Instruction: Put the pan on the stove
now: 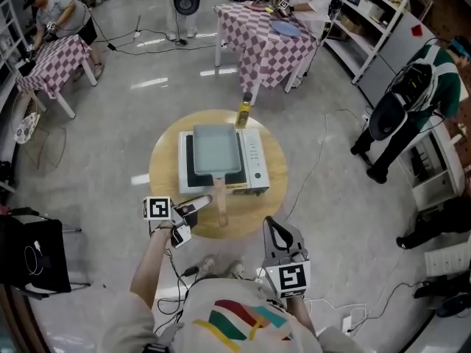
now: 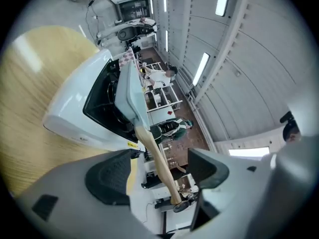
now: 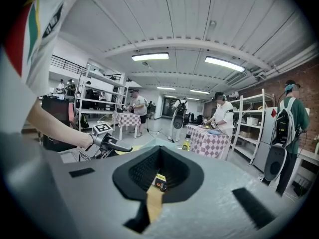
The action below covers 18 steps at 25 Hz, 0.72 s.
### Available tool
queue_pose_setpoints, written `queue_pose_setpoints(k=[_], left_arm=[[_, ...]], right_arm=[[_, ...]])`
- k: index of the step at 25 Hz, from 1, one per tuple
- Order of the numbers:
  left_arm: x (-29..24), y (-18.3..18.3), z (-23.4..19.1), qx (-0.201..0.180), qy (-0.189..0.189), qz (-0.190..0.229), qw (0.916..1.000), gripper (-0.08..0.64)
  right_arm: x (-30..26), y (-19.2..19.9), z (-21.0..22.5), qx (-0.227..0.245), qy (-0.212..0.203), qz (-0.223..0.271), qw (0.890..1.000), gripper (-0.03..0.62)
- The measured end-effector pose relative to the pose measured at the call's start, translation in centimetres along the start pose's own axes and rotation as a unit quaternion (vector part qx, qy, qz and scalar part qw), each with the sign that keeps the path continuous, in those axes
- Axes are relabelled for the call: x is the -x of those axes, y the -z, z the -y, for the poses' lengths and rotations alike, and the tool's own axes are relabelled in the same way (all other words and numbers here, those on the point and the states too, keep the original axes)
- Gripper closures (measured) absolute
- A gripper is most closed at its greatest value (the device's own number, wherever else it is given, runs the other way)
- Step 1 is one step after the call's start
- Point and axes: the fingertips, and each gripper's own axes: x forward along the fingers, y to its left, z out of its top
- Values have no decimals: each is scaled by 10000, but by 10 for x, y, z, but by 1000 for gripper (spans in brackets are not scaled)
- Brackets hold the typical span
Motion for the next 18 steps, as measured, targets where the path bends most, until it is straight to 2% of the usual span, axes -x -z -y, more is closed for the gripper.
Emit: queue_pose_setpoints(k=[3,5,8,12,15,18], left_arm=[[14,-10,5,-365,-417,-24,9985,232],[24,-20,10,-806,-920,-8,9925,232],[37,-41,27,-1695,-1633,110,9718,233],[48,-80,76,-2450,-1889,640,9488,235],[50,-95,117,-3149,-2061,746,9235,235],[48,-99,149,-3787,-2350,739,8921,235]], right_arm=[[-8,-7,-2,81,-89,143,9998,594],[-12,-14,-5,132,-183,207,9995,594],[-21,-29,-8,230,-322,316,9987,594],[-33,-50,-4,354,-343,584,9971,594],[-39,-69,-2,456,-330,867,9946,594],[-43,-88,-2,450,-335,1056,9928,594]])
